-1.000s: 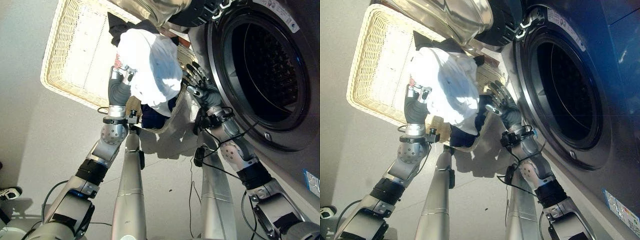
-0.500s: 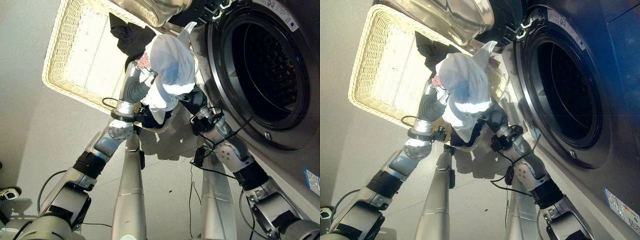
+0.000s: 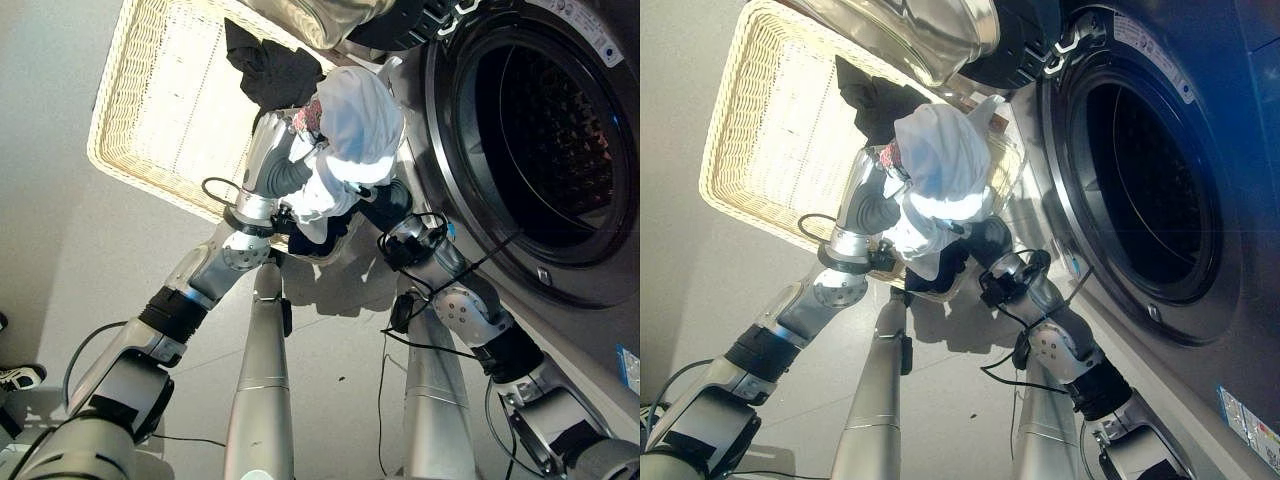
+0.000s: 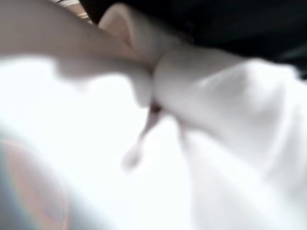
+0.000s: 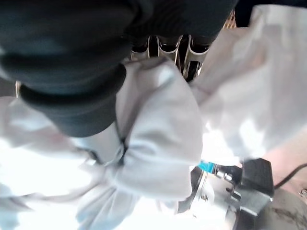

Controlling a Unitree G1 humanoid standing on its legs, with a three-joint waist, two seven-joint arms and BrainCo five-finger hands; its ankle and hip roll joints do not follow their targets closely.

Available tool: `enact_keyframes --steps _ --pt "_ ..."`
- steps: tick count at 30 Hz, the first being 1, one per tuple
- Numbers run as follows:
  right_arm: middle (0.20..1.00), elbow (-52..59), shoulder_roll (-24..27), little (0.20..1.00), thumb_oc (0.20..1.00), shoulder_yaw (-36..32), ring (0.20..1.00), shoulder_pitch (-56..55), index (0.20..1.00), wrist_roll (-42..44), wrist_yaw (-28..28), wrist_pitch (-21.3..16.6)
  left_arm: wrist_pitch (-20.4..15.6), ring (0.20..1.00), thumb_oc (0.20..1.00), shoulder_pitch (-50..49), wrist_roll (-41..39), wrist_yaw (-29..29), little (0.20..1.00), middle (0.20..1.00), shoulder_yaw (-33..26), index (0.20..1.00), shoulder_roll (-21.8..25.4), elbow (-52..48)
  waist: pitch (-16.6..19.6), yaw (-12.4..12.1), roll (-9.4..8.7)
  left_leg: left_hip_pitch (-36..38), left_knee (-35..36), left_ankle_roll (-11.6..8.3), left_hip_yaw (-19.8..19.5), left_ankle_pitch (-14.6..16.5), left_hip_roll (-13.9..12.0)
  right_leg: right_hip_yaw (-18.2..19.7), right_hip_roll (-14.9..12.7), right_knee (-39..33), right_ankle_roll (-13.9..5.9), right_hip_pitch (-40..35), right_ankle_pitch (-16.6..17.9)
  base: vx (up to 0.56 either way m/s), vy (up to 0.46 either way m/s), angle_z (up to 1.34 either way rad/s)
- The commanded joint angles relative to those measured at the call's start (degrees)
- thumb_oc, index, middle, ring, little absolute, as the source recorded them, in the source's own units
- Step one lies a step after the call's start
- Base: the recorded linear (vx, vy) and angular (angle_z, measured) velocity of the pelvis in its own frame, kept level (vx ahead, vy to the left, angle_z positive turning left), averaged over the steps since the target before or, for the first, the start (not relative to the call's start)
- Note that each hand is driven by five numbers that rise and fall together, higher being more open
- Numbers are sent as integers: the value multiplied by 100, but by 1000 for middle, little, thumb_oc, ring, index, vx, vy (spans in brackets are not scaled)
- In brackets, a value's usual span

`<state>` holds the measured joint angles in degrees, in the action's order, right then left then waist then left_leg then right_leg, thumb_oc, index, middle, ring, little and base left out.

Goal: Put the clothes into the washing machine.

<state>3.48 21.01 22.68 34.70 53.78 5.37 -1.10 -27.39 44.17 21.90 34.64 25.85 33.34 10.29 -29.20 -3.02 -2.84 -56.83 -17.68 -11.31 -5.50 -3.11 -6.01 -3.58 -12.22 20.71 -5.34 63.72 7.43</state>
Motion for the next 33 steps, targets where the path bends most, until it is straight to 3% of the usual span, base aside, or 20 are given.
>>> enact_keyframes --steps 1,14,15,16,22,33 --pt "200 958 -153 200 200 108 200 146 200 180 163 -459 -215 200 200 118 440 -13 200 200 154 200 -94 -764 -59 95 201 -156 56 625 -52 -304 352 -257 -45 -107 -509 -143 299 0 0 0" --pt "200 1017 -233 200 200 -44 200 25 200 -58 -12 -761 -57 200 200 69 492 202 200 200 104 200 -217 -771 -59 141 220 -193 57 617 -13 -310 352 -222 -27 -98 -517 -94 301 0 0 0" --pt "200 1014 -245 200 200 -49 200 -8 200 -57 -5 -791 75 821 821 39 363 295 821 821 83 821 -236 -778 -59 140 221 -201 44 615 -17 -308 354 -217 -24 -78 -517 -83 296 0 0 0" --pt "200 1020 -271 200 200 -47 200 -11 200 -71 -36 -801 144 1000 1000 14 279 356 1000 1000 68 1000 -271 -739 -59 138 220 -202 48 619 -16 -311 350 -211 -24 -69 -520 -78 293 0 0 0" --pt "200 1022 -383 200 200 -90 200 -47 200 -134 -104 -913 281 1000 1000 -300 -130 1140 1000 1000 -194 1000 -505 -651 -59 95 211 -220 61 626 -52 -316 361 -233 -22 -82 -512 -87 278 1 -6 0" --pt "200 1081 -608 200 200 -287 200 10 200 -206 -495 -1181 505 1000 1000 -668 -369 1782 1000 1000 -549 1000 -902 -711 -59 10 198 -277 -2 643 -117 -305 389 -300 -40 -16 -512 -74 263 1 -6 0"
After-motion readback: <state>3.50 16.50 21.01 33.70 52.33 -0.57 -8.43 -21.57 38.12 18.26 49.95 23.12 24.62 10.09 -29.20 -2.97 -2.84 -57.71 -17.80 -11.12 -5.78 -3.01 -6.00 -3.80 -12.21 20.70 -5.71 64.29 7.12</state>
